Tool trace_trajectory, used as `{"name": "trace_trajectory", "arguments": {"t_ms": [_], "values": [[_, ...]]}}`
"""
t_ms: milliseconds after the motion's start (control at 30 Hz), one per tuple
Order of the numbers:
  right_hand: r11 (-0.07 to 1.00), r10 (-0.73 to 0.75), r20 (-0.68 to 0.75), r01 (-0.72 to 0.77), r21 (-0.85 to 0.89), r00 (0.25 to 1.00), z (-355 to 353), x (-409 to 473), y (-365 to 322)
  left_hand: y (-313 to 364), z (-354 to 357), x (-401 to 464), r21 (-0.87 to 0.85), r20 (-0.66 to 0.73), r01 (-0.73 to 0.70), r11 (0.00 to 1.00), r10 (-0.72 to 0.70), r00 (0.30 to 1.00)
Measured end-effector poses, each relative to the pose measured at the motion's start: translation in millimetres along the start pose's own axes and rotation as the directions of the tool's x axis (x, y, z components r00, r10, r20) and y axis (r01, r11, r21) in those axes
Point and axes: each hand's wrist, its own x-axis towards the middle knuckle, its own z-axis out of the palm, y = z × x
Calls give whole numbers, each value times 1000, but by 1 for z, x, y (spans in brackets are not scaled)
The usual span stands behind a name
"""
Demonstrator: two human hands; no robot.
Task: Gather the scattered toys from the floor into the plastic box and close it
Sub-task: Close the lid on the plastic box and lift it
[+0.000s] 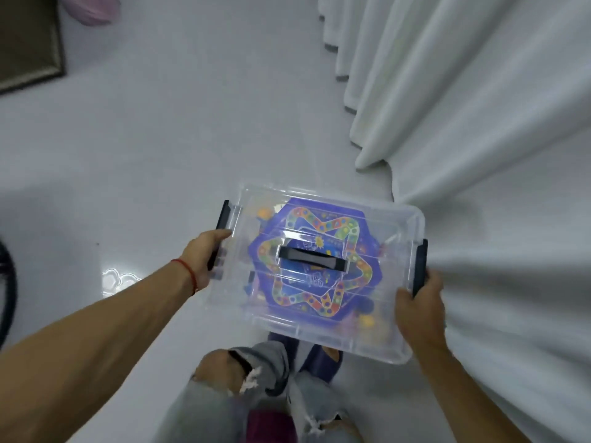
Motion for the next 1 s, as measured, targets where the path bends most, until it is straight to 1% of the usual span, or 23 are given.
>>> {"name": "trace_trajectory", "arguments": {"t_ms": [100,200,300,400,467,567,667,833,1000], "values": [[995,-101,-11,101,9,995,-46,-40,-103,72,-51,-93,-174,57,-37,984,48,997],[980,-198,-31,199,20,980,-76,-79,-215,150,-110,-163,-354,90,-55,934,93,992],[957,-283,-85,287,37,955,-83,-102,-329,230,-174,-204,-474,138,-55,879,136,981],[937,-338,-147,348,40,929,-71,-117,-425,309,-226,-221,-541,192,-73,838,207,959],[919,-373,-179,389,66,911,-54,-122,-488,363,-262,-224,-568,217,-82,819,245,945],[897,-382,-204,415,151,901,-19,-117,-571,439,-312,-216,-577,228,-124,807,305,925],[874,-410,-194,445,197,891,23,-95,-648,508,-355,-199,-568,216,-164,807,338,916],[863,-433,-91,441,245,897,100,-31,-780,611,-408,-145,-611,97,-194,767,317,944],[873,-413,93,364,326,906,168,62,-901,717,-425,-84,-632,-32,-225,742,265,964]]}}
